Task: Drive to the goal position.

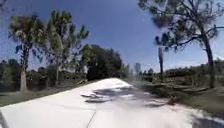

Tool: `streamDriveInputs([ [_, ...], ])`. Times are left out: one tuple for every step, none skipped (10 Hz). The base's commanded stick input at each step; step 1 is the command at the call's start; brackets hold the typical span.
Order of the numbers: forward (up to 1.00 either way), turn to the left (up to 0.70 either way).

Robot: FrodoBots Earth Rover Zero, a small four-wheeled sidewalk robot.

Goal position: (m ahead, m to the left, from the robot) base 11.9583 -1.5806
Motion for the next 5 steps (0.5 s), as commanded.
streamDriveInputs([
  [0.7, 0.0],
  [0.7, 0.0],
  [0.7, 0.0],
  [0.7, 0.0],
  [0.7, 0.0],
])
